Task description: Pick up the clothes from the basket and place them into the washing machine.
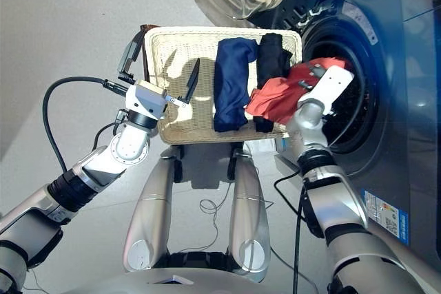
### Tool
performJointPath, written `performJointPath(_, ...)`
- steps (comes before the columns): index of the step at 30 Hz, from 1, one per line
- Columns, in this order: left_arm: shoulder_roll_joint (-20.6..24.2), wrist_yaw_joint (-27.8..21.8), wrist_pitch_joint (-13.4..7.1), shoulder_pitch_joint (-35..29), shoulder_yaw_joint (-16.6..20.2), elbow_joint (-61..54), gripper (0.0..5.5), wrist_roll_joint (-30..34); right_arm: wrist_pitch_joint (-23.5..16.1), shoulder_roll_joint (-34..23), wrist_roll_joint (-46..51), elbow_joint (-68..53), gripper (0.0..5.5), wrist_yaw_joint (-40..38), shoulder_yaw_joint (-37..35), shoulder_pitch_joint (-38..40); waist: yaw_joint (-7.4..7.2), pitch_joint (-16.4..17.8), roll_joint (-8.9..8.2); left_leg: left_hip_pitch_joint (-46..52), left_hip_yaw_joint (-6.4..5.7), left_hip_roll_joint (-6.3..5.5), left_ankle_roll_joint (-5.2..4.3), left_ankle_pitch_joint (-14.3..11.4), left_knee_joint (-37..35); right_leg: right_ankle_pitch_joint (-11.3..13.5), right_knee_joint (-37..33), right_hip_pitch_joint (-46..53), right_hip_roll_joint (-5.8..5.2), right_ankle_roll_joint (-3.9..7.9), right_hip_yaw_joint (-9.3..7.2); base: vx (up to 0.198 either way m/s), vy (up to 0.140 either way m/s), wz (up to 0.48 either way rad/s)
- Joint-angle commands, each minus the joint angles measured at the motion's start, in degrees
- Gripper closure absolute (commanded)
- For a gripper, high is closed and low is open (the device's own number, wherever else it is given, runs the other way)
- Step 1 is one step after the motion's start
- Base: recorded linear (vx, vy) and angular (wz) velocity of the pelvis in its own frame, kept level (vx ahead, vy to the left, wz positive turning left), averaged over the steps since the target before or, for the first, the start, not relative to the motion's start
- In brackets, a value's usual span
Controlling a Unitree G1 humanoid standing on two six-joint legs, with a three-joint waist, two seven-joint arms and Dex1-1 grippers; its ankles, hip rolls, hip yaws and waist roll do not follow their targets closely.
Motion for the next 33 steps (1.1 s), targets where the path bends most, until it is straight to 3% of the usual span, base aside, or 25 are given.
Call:
performJointPath(1,-0.2,0.0,-3.1,-0.6,0.3,-8.0,0.00,-0.5,-4.0,-8.7,1.0,0.2,5.50,-4.4,-2.1,-5.0,0.31,-0.9,2.45,-1.7,-1.27,-0.31,-1.21,-5.0,6.2,-2.7,1.8,-0.2,0.33,2.21,4.03,0.000,0.000,0.000)
performJointPath(16,3.3,1.5,-2.1,-1.8,-0.8,-11.6,0.00,0.7,2.7,-28.1,-0.5,17.6,5.50,-10.2,0.8,-16.4,0.13,-0.9,3.76,-11.3,-1.70,-0.41,-1.44,-7.0,12.1,-4.8,8.7,-10.2,-0.30,1.93,4.18,0.000,0.000,0.000)
performJointPath(20,4.7,2.7,-2.1,-2.7,-1.3,-12.1,0.00,1.1,2.8,-31.2,1.2,21.1,5.50,-12.9,-0.3,-17.5,0.27,-0.9,4.30,-12.1,-1.79,-0.55,-1.45,-7.3,12.8,-5.1,9.4,-11.0,-0.26,1.97,4.49,0.000,0.000,0.000)
performJointPath(23,5.8,2.5,-2.8,-2.7,-0.9,-12.2,0.00,0.5,4.4,-31.8,4.0,22.0,5.50,-9.0,0.8,-18.0,0.29,-0.9,4.37,-12.7,-1.61,-0.52,-1.51,-7.4,13.1,-4.8,9.6,-12.0,-0.11,1.95,4.87,0.000,0.000,0.000)
performJointPath(28,6.8,2.3,-3.1,-1.6,0.0,-13.4,0.00,-0.2,6.5,-32.7,1.2,23.1,5.50,-7.5,5.0,-19.7,0.07,-0.9,4.24,-14.6,-1.09,-0.19,-1.54,-7.3,13.7,-4.5,10.2,-14.3,0.31,2.07,5.38,0.000,0.000,0.000)
performJointPath(33,9.1,3.1,-2.6,-0.6,0.9,-15.4,0.00,0.3,7.1,-34.7,0.4,25.0,5.50,-9.4,4.7,-20.2,-0.22,-0.9,4.32,-16.9,-0.73,0.09,-1.36,-7.5,14.9,-4.6,11.5,-16.7,0.45,2.27,5.45,0.000,0.000,0.000)
